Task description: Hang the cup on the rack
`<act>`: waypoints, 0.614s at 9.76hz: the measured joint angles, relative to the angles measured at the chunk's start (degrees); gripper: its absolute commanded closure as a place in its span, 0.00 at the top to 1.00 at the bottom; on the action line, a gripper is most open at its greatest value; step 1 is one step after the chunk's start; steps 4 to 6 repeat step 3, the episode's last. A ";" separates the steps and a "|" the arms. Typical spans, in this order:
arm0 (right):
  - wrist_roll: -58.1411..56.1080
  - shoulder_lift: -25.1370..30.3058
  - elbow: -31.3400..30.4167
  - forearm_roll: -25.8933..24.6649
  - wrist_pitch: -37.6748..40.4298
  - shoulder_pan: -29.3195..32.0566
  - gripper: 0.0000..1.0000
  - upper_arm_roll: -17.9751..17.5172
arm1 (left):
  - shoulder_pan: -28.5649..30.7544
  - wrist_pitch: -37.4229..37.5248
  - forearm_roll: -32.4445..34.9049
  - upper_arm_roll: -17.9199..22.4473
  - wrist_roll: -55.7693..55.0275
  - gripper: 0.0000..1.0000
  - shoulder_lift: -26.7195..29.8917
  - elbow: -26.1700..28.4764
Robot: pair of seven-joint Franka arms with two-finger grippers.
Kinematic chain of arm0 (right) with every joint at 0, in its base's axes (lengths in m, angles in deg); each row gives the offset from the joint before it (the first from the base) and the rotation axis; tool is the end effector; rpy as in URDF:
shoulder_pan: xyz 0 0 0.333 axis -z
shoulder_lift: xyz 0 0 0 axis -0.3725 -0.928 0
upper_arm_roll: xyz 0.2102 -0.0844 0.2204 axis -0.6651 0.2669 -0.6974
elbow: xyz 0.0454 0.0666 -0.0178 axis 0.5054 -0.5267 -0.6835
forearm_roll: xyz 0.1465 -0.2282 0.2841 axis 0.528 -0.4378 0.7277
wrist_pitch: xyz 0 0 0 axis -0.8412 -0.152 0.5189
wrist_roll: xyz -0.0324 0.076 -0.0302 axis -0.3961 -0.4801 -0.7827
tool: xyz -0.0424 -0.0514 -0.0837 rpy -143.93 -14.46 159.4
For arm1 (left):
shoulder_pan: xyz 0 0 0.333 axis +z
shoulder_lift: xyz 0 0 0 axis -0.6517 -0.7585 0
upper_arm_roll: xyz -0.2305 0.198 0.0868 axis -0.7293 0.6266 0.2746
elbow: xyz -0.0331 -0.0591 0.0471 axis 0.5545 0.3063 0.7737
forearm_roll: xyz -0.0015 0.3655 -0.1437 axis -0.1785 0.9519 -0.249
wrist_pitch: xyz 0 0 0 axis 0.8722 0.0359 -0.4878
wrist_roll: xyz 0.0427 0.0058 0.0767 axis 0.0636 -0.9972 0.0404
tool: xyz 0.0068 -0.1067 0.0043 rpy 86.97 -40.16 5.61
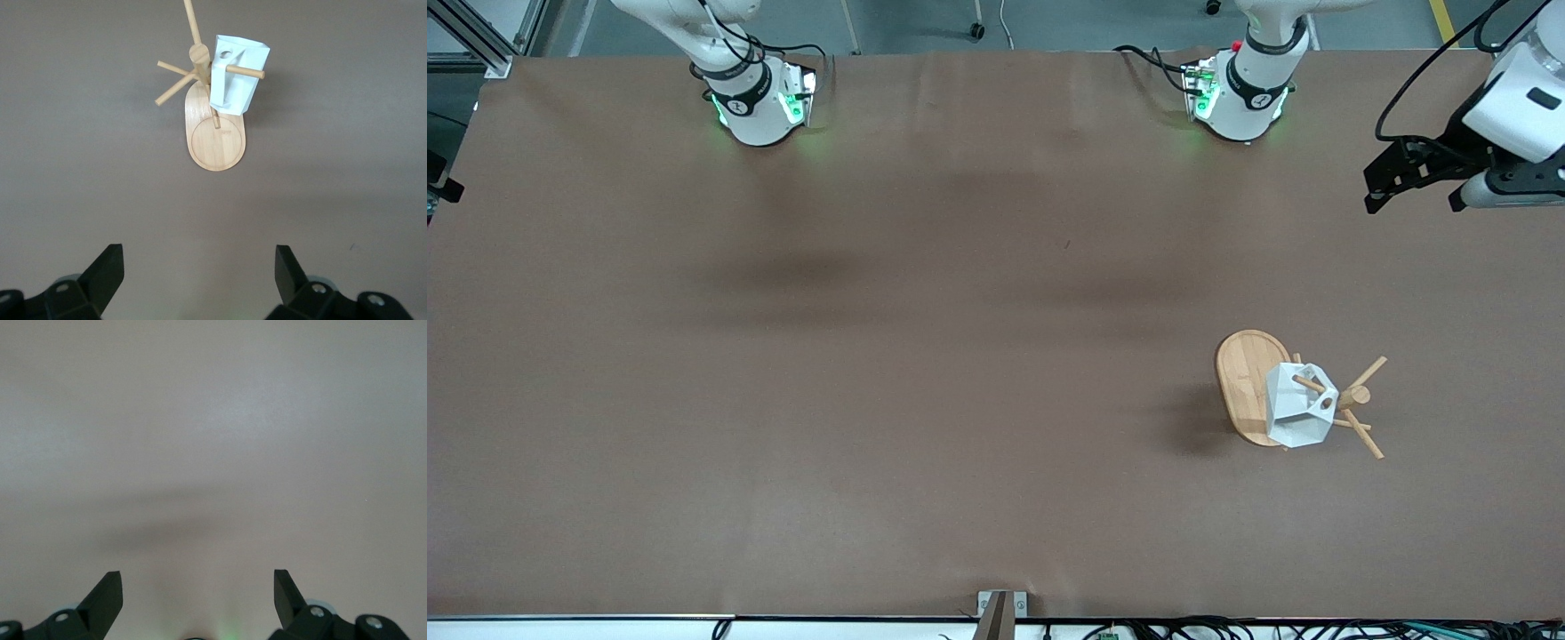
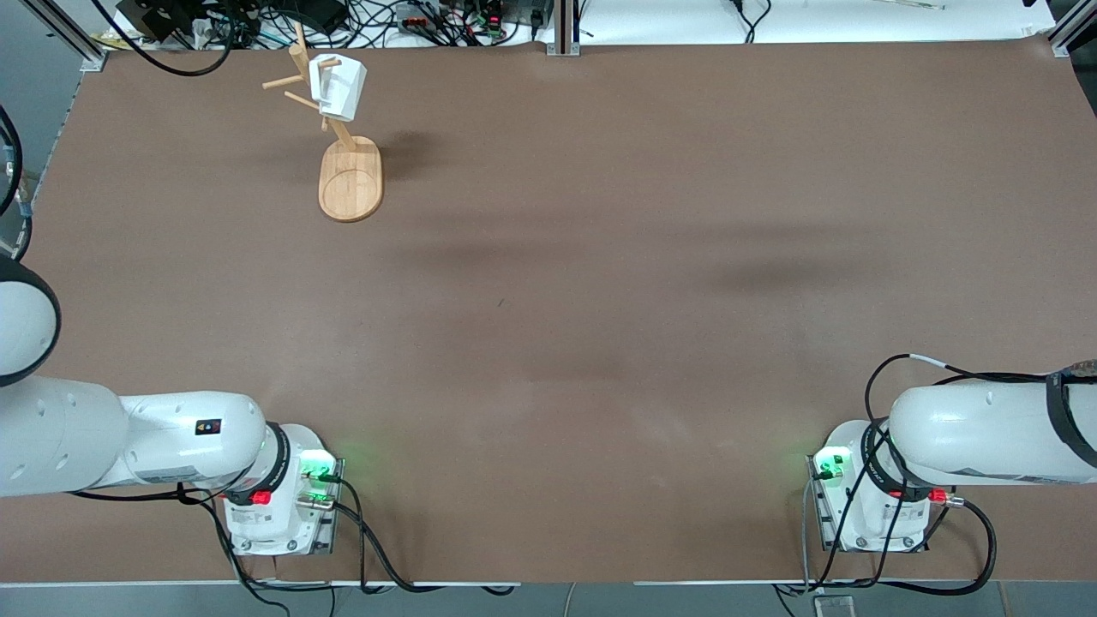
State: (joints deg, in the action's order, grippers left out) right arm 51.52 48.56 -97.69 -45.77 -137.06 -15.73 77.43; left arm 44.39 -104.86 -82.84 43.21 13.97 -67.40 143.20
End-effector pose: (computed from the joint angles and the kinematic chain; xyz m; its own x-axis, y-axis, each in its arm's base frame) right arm 0.5135 -0.1022 0.6786 0.9955 -0.0947 -0.0088 -0.0947 -0.9955 -0.0019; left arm 0.5160 -0.0655 0.6513 0.9984 -0.0006 0.0574 0.0006 -0.9998 -0.0219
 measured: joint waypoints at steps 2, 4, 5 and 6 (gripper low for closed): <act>0.01 0.00 0.00 0.00 0.00 0.00 1.00 0.00 | 0.32 0.08 0.00 0.07 0.02 1.00 -1.39 -2.05; 0.02 0.00 0.00 0.00 0.00 0.00 1.00 0.00 | 0.35 0.15 0.00 0.08 0.02 1.00 -2.31 -2.88; 0.02 0.00 0.00 0.00 0.00 0.00 1.00 0.00 | 0.35 0.15 0.00 0.08 0.02 1.00 -2.31 -2.88; 0.02 0.00 0.00 0.00 0.00 0.00 1.00 0.00 | 0.35 0.15 0.00 0.08 0.02 1.00 -2.31 -2.88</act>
